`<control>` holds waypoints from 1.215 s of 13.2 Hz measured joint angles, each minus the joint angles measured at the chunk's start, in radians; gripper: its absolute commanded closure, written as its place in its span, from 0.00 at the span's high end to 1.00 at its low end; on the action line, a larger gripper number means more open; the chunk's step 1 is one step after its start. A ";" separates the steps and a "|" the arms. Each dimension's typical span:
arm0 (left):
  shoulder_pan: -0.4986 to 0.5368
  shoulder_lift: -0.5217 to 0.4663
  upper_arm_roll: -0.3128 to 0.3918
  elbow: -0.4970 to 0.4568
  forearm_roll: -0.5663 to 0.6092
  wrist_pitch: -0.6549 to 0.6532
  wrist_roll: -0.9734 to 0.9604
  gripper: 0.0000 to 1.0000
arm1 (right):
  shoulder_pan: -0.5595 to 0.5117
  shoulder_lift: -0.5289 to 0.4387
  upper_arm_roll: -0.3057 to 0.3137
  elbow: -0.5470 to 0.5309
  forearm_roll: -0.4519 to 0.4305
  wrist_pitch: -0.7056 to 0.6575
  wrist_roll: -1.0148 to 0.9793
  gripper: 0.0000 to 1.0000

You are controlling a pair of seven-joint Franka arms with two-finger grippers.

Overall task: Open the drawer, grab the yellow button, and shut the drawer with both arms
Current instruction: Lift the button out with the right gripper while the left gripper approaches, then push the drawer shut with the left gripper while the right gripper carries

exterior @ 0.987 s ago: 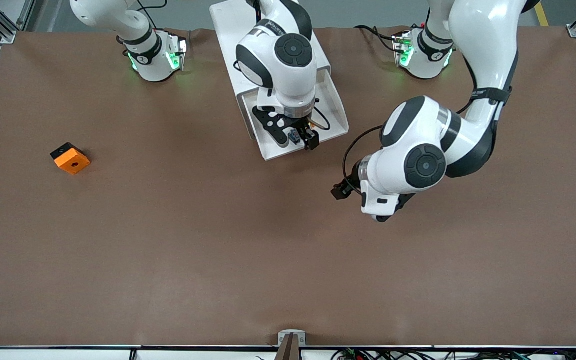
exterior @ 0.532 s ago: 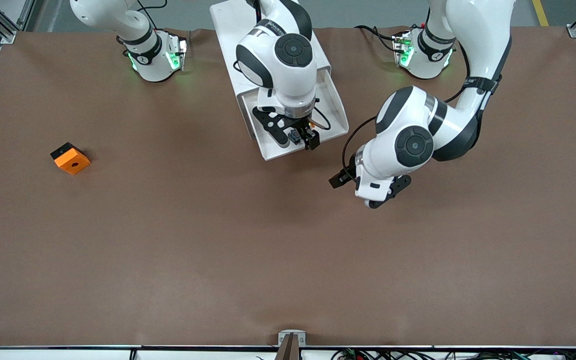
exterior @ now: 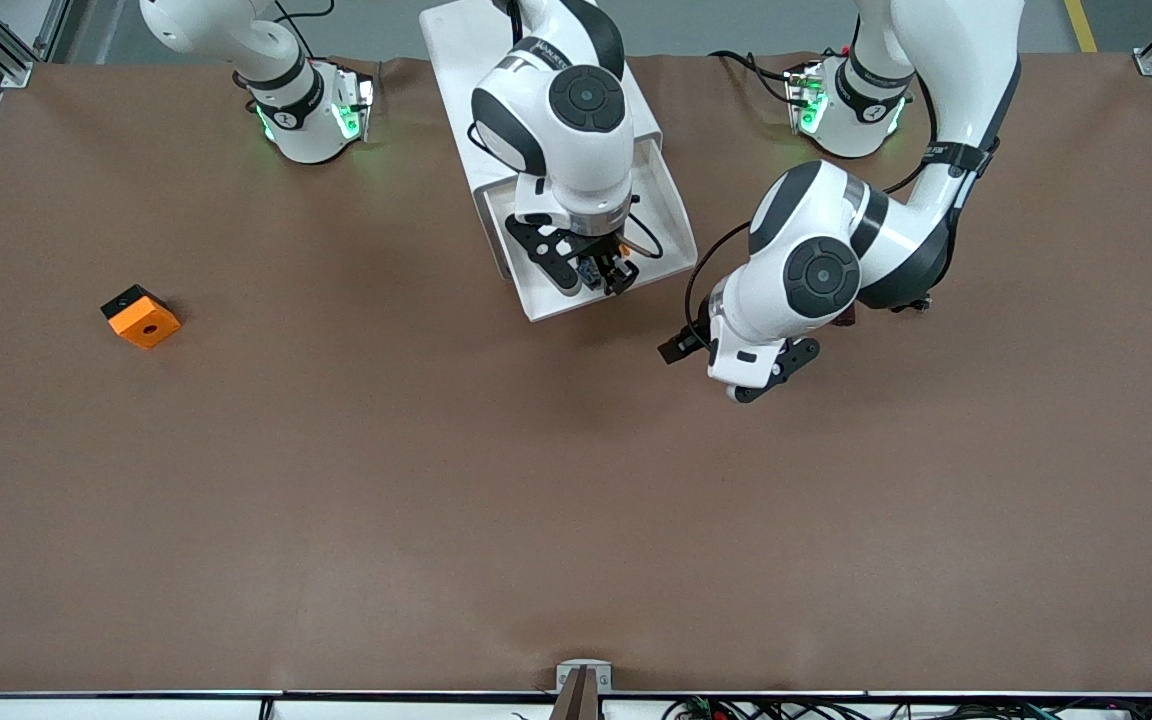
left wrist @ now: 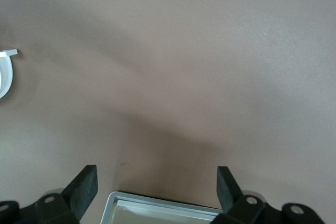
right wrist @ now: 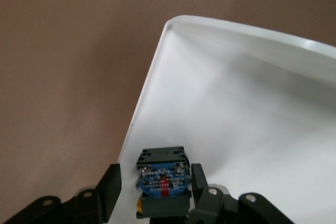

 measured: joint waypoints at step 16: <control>-0.003 -0.072 -0.101 -0.203 0.000 0.147 0.002 1.00 | -0.107 -0.053 -0.023 0.077 0.053 -0.118 -0.252 0.00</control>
